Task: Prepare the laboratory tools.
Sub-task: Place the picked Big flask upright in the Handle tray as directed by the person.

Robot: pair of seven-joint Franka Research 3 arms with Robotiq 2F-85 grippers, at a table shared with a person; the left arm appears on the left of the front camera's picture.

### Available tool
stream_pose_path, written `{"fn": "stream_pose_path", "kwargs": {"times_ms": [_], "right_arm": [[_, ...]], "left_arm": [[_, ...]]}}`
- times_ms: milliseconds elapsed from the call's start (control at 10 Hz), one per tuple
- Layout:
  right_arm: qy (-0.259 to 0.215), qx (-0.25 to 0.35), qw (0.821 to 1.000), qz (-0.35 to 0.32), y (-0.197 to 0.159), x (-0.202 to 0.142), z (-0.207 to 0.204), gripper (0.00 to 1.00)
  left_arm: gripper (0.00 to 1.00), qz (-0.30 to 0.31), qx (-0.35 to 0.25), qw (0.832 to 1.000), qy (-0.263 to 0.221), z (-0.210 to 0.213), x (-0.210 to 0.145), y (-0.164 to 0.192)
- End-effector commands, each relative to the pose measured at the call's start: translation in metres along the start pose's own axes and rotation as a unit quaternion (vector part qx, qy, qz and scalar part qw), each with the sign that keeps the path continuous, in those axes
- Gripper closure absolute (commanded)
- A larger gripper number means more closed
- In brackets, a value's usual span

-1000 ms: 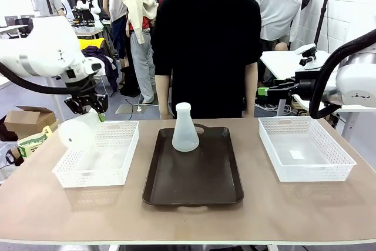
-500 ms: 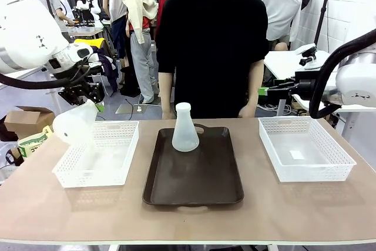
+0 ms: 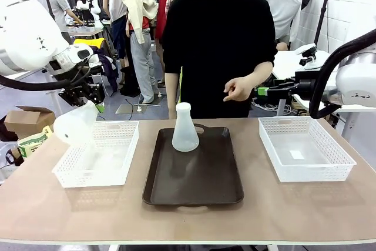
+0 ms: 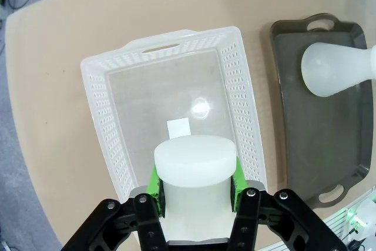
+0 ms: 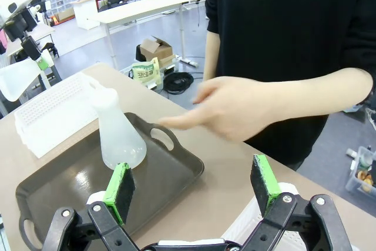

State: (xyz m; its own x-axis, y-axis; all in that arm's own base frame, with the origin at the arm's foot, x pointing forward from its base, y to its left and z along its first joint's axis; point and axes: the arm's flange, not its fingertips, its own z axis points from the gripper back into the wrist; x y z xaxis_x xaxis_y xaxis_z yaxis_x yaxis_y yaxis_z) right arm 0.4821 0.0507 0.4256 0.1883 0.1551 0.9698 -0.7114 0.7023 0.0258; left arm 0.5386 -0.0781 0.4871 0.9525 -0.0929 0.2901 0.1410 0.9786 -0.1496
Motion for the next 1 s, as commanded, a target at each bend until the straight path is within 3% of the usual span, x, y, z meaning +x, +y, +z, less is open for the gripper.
{"fn": "stream_pose_path", "kwargs": {"times_ms": [0,900], "right_arm": [[0.008,-0.004,1.000,-0.004,0.0007,0.0018,0.0008,0.00],[0.008,-0.004,1.000,-0.004,0.0007,0.0018,0.0008,0.00]], "left_arm": [[1.00,-0.001,0.002,1.000,0.002,0.0029,0.0020,-0.0003],[1.00,0.000,0.000,1.000,0.000,0.0000,0.0000,0.0000]]}}
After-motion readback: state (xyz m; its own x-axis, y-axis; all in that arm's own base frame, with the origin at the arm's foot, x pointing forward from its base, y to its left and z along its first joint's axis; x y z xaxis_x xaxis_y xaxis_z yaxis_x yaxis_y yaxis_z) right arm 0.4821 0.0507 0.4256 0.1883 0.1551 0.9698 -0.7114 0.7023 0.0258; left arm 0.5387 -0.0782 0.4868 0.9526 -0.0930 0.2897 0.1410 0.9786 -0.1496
